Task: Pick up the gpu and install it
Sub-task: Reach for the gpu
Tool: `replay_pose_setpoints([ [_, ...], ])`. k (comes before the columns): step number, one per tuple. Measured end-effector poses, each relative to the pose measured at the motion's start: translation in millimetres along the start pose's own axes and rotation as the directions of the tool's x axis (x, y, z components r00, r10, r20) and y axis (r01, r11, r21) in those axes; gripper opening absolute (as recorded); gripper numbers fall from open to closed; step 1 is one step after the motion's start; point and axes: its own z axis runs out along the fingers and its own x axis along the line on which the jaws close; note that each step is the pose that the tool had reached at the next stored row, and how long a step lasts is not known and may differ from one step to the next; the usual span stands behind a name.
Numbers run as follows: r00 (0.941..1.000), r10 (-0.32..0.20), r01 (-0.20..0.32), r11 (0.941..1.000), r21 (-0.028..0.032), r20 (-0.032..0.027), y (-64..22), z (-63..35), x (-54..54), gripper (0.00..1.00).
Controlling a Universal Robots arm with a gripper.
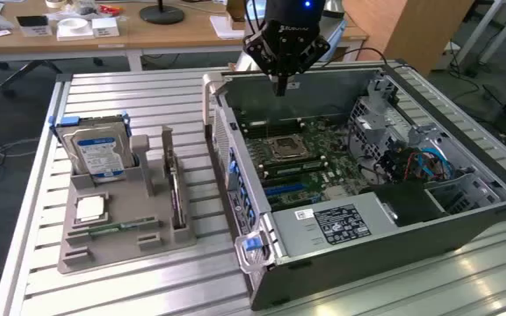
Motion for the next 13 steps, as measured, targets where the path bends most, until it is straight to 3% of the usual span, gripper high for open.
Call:
replay_pose_setpoints([
  [13, 1.0000, 0.000, 0.000, 1.0000, 0.0000, 0.0000, -0.2, -0.1, 2.5, 0.11],
])
